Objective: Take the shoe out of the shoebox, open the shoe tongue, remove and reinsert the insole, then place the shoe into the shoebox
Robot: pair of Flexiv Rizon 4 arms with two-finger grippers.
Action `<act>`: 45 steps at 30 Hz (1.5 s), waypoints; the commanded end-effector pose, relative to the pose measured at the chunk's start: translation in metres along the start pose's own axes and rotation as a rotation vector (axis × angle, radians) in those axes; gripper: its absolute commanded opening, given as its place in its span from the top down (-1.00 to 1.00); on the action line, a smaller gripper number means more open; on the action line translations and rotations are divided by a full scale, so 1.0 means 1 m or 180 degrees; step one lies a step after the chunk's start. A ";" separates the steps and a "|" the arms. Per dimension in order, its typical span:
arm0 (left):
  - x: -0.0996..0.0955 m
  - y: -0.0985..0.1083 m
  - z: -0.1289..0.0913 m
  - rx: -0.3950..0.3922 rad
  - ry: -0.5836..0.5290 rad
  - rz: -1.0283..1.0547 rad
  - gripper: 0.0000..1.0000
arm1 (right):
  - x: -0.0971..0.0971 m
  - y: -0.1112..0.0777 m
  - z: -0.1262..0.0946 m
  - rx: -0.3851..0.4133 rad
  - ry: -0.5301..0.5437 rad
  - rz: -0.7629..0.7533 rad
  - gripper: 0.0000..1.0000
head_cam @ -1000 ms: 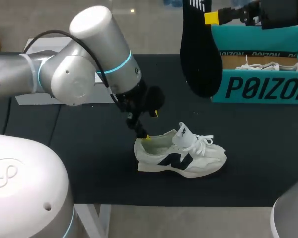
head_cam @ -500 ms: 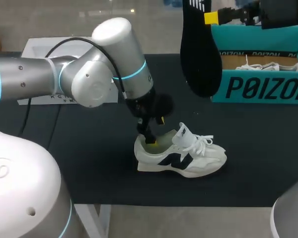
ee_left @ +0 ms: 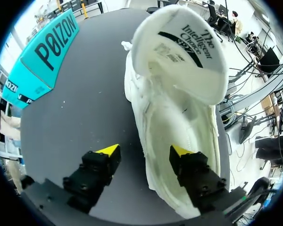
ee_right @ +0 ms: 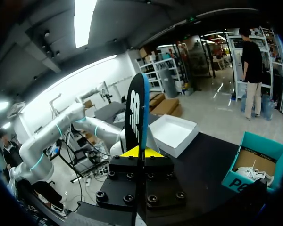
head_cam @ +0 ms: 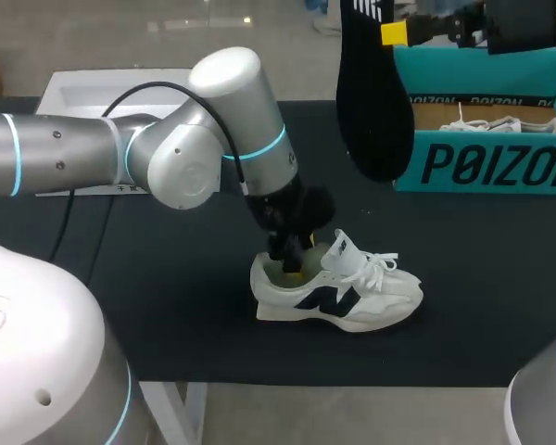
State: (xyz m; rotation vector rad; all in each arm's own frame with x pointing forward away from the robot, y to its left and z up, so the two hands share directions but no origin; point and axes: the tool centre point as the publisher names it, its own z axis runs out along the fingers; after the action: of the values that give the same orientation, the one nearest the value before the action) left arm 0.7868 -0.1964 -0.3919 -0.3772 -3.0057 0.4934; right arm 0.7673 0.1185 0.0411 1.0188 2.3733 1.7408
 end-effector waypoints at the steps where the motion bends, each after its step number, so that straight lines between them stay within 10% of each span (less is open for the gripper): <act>1: 0.002 0.000 -0.002 0.0009 -0.0014 0.0018 1.00 | 0.000 0.001 0.003 0.0005 -0.0010 0.0006 1.00; 26: -0.008 -0.017 -0.036 0.0290 0.0515 0.0732 1.00 | 0.000 0.001 0.003 0.0005 -0.0010 0.0006 1.00; 45: -0.021 -0.040 -0.061 0.0096 0.1613 0.3363 1.00 | 0.000 0.001 0.003 0.0005 -0.0010 0.0006 1.00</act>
State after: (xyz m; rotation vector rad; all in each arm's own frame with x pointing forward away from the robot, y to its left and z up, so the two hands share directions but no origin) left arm 0.7993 -0.2121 -0.3212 -1.4457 -2.4552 0.5562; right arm 0.7674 0.1186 0.0411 1.0189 2.3735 1.7406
